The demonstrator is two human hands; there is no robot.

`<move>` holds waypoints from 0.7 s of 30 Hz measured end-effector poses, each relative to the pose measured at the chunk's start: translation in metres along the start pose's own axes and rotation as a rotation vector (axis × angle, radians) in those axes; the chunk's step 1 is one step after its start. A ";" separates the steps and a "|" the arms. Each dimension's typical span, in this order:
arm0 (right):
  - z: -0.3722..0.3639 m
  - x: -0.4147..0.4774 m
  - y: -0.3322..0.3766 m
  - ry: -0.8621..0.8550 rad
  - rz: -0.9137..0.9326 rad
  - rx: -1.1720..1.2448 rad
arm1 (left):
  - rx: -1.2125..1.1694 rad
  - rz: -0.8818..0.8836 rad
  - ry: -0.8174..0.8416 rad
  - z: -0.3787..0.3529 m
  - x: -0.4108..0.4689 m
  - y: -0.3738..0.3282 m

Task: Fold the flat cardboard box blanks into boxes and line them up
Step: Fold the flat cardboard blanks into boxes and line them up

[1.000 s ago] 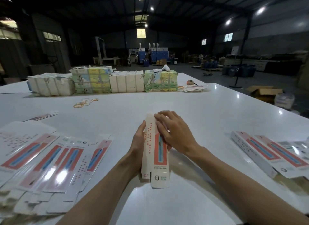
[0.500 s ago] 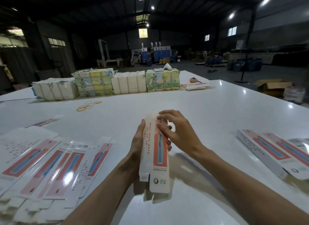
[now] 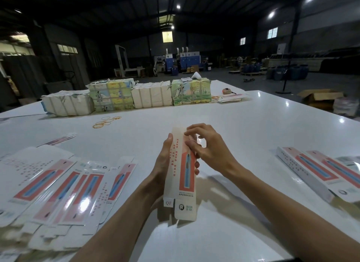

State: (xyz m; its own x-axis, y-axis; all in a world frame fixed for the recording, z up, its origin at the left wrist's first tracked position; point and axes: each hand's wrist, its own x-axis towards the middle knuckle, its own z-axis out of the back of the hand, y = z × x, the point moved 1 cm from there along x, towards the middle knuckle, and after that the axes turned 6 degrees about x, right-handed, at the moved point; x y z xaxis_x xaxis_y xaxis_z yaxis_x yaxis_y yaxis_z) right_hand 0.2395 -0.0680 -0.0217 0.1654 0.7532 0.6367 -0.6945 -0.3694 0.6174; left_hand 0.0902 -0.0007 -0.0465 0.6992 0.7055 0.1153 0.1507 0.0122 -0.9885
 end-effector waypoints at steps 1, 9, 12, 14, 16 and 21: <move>0.001 0.001 0.000 -0.009 -0.015 0.016 | 0.002 0.011 -0.001 -0.001 0.000 0.000; 0.023 0.010 0.000 -0.057 -0.241 0.250 | 0.002 0.151 0.182 -0.010 0.003 -0.004; 0.030 0.012 0.000 -0.051 -0.263 0.281 | 0.066 0.155 0.228 -0.009 0.004 -0.010; 0.032 0.012 -0.001 -0.027 -0.304 0.372 | 0.130 0.135 0.237 -0.007 0.005 -0.012; 0.034 0.011 -0.001 0.008 -0.320 0.431 | 0.116 0.144 0.280 -0.005 0.004 -0.013; 0.039 0.009 0.003 0.081 -0.338 0.585 | 0.080 0.117 0.342 -0.005 0.004 -0.011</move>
State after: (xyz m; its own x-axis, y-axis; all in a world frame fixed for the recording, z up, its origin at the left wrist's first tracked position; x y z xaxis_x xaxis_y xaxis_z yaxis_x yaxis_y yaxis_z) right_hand 0.2661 -0.0830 0.0038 0.2382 0.9088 0.3426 -0.1172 -0.3233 0.9390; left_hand 0.0945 -0.0013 -0.0343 0.9035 0.4284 0.0138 0.0104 0.0102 -0.9999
